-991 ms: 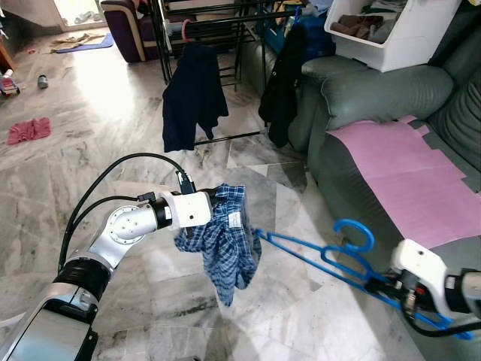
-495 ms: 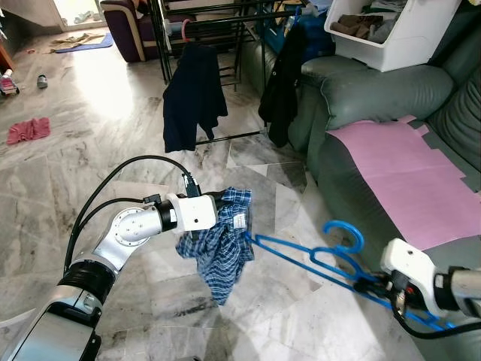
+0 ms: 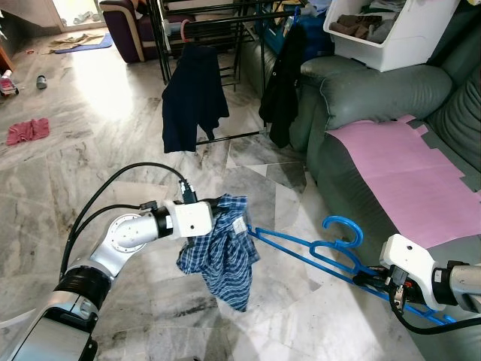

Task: Hang hanger

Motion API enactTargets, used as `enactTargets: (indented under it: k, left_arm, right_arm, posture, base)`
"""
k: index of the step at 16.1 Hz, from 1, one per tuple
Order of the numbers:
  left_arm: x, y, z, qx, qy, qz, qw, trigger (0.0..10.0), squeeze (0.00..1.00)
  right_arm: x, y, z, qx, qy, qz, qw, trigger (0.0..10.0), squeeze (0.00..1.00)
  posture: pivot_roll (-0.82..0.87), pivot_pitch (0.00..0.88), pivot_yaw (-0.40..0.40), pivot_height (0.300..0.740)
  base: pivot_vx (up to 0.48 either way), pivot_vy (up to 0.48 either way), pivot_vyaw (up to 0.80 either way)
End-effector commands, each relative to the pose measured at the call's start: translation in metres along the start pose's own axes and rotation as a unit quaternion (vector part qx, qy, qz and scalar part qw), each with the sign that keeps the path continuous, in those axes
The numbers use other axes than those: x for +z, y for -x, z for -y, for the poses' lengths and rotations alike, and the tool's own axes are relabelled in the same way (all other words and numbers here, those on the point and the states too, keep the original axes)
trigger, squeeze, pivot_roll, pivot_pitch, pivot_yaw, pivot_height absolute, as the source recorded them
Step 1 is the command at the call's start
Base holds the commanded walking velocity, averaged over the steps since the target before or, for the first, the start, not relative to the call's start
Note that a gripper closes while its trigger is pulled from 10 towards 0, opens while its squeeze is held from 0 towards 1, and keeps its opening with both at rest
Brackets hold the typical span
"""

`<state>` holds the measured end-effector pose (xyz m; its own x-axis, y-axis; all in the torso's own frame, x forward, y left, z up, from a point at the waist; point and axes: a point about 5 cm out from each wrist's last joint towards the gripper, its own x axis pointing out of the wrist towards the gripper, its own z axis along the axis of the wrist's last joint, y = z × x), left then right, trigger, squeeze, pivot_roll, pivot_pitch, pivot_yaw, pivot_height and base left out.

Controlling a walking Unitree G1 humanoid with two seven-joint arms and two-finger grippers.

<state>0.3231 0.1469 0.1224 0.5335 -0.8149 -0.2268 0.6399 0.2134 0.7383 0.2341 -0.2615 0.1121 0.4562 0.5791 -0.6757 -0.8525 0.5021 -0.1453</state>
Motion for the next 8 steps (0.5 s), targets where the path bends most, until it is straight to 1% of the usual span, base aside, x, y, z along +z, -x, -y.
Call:
enactTargets:
  k: [1,2,4,5,6,8]
  left_arm:
    - [0.0,0.002,-0.001,-0.005,-0.012,-0.001,1.0,10.0,0.0]
    - [0.001,0.002,-0.001,-0.007,-0.015,0.0,1.0,10.0,0.0]
    - [0.007,-0.001,0.0,-0.006,-0.019,0.018,1.0,10.0,0.0]
    - [0.016,-0.006,0.0,0.006,-0.025,0.043,0.999,10.0,0.0]
    - [0.018,-0.007,0.0,0.011,-0.03,0.05,0.998,10.0,0.0]
    - [0.03,-0.015,-0.002,0.028,-0.036,0.079,0.996,10.0,0.0]
  right_arm:
    - [0.003,0.004,0.005,-0.009,0.009,0.002,1.0,10.0,0.0]
    - [0.002,0.004,0.004,-0.008,0.009,0.002,1.0,10.0,0.0]
    - [0.003,-0.001,0.003,-0.006,0.009,0.005,1.0,10.0,0.0]
    - [0.003,-0.007,-0.001,0.007,0.0,0.014,1.0,10.0,0.0]
    - [0.003,-0.009,-0.003,0.011,-0.003,0.017,1.0,10.0,0.0]
    - [0.002,-0.016,-0.007,0.024,-0.013,0.021,0.999,10.0,0.0]
  posture:
    - [-0.06,0.092,0.001,0.74]
    - [-0.06,0.092,0.001,0.74]
    - [-0.05,0.092,-0.001,0.74]
    - [-0.05,0.092,-0.003,0.74]
    - [-0.05,0.092,-0.004,0.74]
    - [-0.05,0.09,-0.003,0.74]
  base:
    - [0.0,0.0,0.0]
    - [0.0,0.0,0.0]
    - [0.0,0.0,0.0]
    - [0.0,0.0,0.0]
    - [0.0,0.0,0.0]
    - [0.0,0.0,0.0]
